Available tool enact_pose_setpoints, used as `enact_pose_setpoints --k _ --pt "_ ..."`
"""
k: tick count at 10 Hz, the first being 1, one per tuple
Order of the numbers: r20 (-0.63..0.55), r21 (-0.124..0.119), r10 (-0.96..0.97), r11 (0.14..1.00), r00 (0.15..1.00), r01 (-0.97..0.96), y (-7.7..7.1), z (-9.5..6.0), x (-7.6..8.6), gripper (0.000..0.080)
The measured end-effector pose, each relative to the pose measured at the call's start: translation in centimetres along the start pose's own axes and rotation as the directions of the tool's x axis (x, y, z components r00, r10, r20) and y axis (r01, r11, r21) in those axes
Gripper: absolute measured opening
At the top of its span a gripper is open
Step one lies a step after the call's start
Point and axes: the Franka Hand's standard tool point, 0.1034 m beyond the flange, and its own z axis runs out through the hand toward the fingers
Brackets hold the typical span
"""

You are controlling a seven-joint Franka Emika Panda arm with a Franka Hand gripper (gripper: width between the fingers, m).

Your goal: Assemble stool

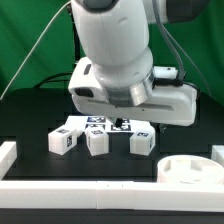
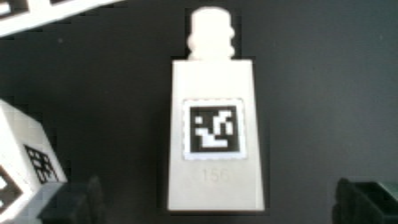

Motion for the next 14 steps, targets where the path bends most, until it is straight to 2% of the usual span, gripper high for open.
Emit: enact_pose_setpoints --k 3,4,5,6,8,9,12,14 --pt "0.186 -0.027 0.005 1.0 0.983 0.0 0.4 1.6 -0.3 0.0649" --pt "0.237 -0.024 0.007 1.0 0.971 -0.001 0.4 1.9 -0.4 0.0649" --pt "0.3 -0.032 0.011 0.999 0.954 -0.001 0.8 2.3 -0.5 0.0649" --pt "0.288 -0.031 0.008 1.0 0.958 0.001 0.6 2.4 0.2 0.0649" --pt "0.253 -0.013 -0.06 0.998 0.966 0.066 -0.6 2.1 0.5 0.0649" --pt "0.254 -0.005 -0.074 0.997 0.964 0.078 -0.7 2.1 0.5 0.0649" --pt "0.245 -0.006 -0.075 0.997 0.967 0.079 -0.9 2.4 0.8 0.0649" --pt "0.237 -0.013 -0.075 0.997 0.969 0.08 -1.3 3.2 0.9 0.0649"
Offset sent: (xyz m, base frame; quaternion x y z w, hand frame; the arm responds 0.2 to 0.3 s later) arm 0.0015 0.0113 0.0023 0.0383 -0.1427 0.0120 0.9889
